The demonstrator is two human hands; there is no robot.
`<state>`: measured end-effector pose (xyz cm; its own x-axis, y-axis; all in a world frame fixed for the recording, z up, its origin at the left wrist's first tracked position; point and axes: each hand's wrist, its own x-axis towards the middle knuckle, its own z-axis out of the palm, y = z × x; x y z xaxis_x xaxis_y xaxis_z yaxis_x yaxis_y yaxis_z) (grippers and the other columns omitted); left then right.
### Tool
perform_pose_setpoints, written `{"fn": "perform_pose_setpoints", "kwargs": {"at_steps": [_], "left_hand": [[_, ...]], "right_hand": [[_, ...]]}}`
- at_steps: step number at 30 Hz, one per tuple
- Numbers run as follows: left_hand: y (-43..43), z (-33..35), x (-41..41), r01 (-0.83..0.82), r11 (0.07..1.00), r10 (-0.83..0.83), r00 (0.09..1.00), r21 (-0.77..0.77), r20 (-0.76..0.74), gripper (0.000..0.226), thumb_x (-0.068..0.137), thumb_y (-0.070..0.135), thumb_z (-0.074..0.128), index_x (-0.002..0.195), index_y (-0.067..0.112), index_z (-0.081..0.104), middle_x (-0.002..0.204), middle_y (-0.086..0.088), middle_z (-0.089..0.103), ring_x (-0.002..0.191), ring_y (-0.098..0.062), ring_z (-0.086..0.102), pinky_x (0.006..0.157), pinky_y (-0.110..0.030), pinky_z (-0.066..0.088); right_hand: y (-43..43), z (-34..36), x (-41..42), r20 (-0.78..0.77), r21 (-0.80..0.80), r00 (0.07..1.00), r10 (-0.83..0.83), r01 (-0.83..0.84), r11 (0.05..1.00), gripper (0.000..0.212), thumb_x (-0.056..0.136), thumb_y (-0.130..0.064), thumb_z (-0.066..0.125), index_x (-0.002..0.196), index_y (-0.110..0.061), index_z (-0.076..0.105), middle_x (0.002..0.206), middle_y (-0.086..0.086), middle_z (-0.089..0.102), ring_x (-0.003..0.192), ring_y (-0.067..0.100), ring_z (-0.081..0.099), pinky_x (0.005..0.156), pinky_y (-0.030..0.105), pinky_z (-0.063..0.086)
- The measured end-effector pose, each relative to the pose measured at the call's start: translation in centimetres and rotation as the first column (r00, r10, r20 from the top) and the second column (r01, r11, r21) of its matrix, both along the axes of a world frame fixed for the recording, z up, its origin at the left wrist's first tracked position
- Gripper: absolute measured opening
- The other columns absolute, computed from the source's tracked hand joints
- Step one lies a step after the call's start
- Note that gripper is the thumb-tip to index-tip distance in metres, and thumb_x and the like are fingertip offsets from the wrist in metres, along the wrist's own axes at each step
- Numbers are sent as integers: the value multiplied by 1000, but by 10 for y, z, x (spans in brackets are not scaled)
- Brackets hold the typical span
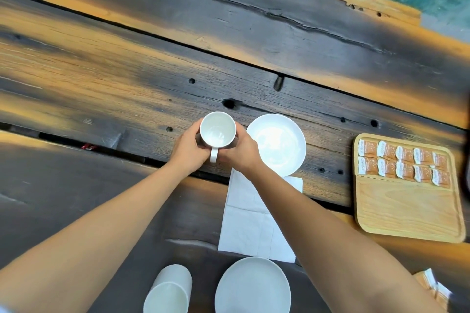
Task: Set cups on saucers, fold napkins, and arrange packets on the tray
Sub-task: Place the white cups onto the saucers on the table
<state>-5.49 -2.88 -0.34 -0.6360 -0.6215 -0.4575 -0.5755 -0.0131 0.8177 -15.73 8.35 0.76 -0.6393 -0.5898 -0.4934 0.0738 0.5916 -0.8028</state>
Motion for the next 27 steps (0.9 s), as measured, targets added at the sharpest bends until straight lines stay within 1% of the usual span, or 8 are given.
{"fn": "perform_pose_setpoints", "kwargs": {"at_steps": [3, 5, 12, 16, 18, 20, 22, 27], "left_hand": [[6, 7, -4, 5, 999, -5, 1000, -32, -6, 74, 68, 9, 78, 127, 45, 54, 113, 15, 66, 111, -14, 59, 87, -29, 48], [11, 11, -7, 19, 999, -20, 1000, -51, -13, 73, 70, 7, 77, 128, 44, 54, 112, 15, 65, 110, -13, 57, 85, -27, 46], [29, 21, -17, 85, 992, -89, 996, -92, -32, 73, 71, 4, 76, 130, 40, 54, 116, 14, 65, 114, -16, 57, 94, -35, 49], [46, 26, -27, 112, 988, -118, 992, -103, -46, 73, 69, 7, 77, 130, 41, 54, 114, 18, 64, 114, -14, 57, 91, -31, 47], [55, 27, -33, 133, 985, -139, 989, -106, -47, 73, 70, 6, 76, 132, 39, 53, 116, 16, 64, 116, -16, 57, 94, -34, 48], [64, 28, -38, 156, 981, -162, 986, -112, -44, 75, 70, 5, 75, 133, 38, 52, 120, 13, 64, 119, -18, 56, 97, -39, 49], [71, 28, -44, 176, 977, -181, 983, -118, -37, 77, 69, 5, 76, 133, 40, 51, 122, 12, 64, 119, -18, 56, 99, -42, 49], [90, 34, -59, 199, 975, -204, 978, -103, -40, 77, 68, 5, 76, 123, 52, 51, 107, 26, 65, 110, -15, 61, 87, -36, 55]], "right_hand": [[7, 5, -3, 1, -17, 1000, -21, 21, 1000, 80, 63, -14, 87, 133, -34, 54, 117, -10, 68, 109, 12, 64, 95, 35, 54], [13, 8, -4, 7, -33, 999, -37, 37, 999, 79, 62, -13, 87, 131, -35, 54, 116, -10, 67, 108, 13, 64, 94, 39, 55], [38, 18, -9, -6, -54, 997, -75, 74, 996, 78, 64, -14, 86, 130, -37, 53, 114, -11, 65, 107, 14, 62, 88, 31, 55], [58, 24, -15, 42, -50, 992, -116, 118, 992, 83, 60, -16, 88, 130, -40, 52, 107, -22, 62, 97, 0, 59, 81, 31, 60], [68, 27, -19, 36, -39, 992, -121, 122, 992, 82, 60, -18, 87, 131, -39, 51, 110, -17, 63, 101, 6, 60, 84, 37, 60], [77, 29, -23, 17, -28, 992, -124, 124, 992, 81, 60, -21, 83, 133, -36, 50, 114, -8, 63, 107, 18, 61, 85, 42, 60], [85, 31, -27, 6, -15, 991, -136, 136, 991, 81, 59, -21, 78, 134, -35, 50, 114, -6, 63, 108, 22, 62, 85, 44, 60], [104, 33, -38, 16, 11, 986, -168, 168, 986, 80, 63, -17, 79, 135, -35, 49, 114, -4, 63, 107, 28, 64, 88, 49, 57]]}}
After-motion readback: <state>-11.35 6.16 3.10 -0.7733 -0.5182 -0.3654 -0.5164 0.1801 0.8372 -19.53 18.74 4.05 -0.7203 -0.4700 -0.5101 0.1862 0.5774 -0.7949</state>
